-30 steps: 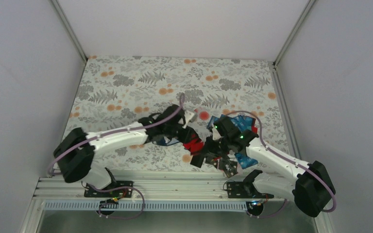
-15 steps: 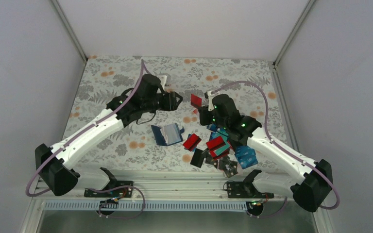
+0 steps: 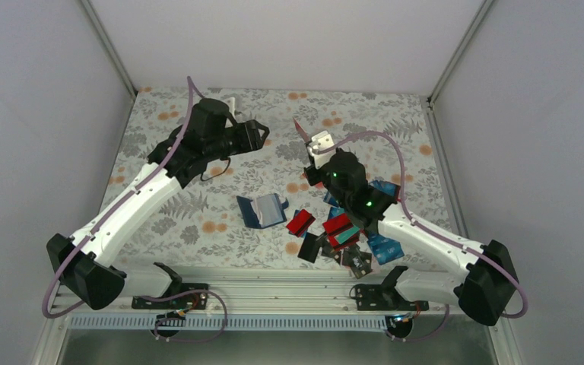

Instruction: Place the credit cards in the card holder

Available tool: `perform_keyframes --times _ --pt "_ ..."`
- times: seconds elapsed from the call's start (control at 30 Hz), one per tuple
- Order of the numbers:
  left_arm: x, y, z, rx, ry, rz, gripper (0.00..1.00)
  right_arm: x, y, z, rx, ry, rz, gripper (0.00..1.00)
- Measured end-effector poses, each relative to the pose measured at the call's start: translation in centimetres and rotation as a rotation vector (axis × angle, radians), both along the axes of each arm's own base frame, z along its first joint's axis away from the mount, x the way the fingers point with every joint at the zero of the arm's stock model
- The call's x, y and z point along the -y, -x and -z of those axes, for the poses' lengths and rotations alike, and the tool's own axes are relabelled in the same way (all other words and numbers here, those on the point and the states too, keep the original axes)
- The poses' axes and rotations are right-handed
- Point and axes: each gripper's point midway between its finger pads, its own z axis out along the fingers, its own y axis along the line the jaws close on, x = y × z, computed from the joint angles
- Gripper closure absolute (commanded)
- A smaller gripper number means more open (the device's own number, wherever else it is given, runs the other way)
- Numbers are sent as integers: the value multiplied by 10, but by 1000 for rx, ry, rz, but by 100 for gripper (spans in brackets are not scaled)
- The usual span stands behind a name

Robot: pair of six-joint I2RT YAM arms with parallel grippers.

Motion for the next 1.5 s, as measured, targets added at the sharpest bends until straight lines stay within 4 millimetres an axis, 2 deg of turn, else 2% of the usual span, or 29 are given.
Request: perform_keyframes --times 0.3,0.6,0.7,0.93,1.07,1.23,1.27,1.5 --pt "-5 -3 -4 -83 123 -1 41 -3 1 -13 214 105 -31 96" --pt "10 8 -12 -158 247 80 43 -9 8 -23 319 139 -74 96" --pt "18 11 -19 -166 291 119 43 -15 8 -18 323 163 -91 96" --pt "29 13 -27 -184 358 169 44 -36 9 7 305 254 -135 96" --pt "33 12 -26 -200 375 181 46 -43 9 7 316 276 -142 96" --pt "37 9 -15 -236 370 184 47 -50 12 0 342 279 -144 96" --pt "38 8 -13 -244 369 182 48 -50 12 0 344 282 -142 96" --pt "38 8 0 -287 367 171 71 -56 14 -3 356 289 -144 96"
